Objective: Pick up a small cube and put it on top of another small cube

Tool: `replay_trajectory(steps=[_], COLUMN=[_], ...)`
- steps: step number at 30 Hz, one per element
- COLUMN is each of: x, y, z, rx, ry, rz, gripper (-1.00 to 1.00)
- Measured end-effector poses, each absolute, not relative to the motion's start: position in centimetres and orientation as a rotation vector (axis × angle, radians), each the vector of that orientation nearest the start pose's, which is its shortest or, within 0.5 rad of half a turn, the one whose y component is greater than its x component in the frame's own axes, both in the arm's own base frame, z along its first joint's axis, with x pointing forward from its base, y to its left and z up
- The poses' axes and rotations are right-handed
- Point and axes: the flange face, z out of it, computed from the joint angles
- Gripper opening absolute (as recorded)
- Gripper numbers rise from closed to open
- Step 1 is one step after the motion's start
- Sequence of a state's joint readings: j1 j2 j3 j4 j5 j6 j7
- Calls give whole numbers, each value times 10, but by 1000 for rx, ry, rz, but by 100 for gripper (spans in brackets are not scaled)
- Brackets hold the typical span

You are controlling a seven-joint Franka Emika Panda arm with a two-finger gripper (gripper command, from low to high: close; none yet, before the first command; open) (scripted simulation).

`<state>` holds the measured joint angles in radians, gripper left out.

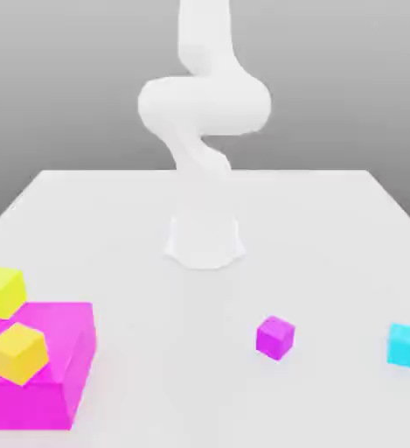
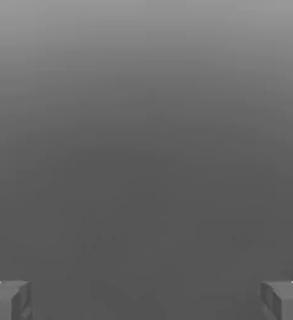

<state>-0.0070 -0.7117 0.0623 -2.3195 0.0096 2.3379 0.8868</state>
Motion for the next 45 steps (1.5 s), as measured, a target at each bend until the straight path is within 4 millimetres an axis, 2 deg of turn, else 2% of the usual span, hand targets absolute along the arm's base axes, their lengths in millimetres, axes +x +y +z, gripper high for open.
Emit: replay_trajectory(steps=[3,6,10,13,17,18,22,26,31,32,38,39,44,45], x=[412,434,448,447,430,420,382,336,325,324,324,324,326,339], y=[67,105,156,194,240,255,295,322,328,327,327,328,326,314], z=[621,567,492,434,358,339,268,203,139,131,126,131,184,191], rx=[-2486,-2511,-2545,-2570,-2601,-2616,-2648,-2669,-2672,-2674,-2673,-2672,-2666,-2615], ry=[1164,1229,1312,1371,1449,1455,1532,1627,1647,1646,1645,1646,1656,1744], rz=[-823,-718,-580,-478,-341,-305,-166,-29,2,1,1,2,-1,-12], gripper=[0,0,0,0,0,0,0,0,0,-100,-100,-100,-100,-100])
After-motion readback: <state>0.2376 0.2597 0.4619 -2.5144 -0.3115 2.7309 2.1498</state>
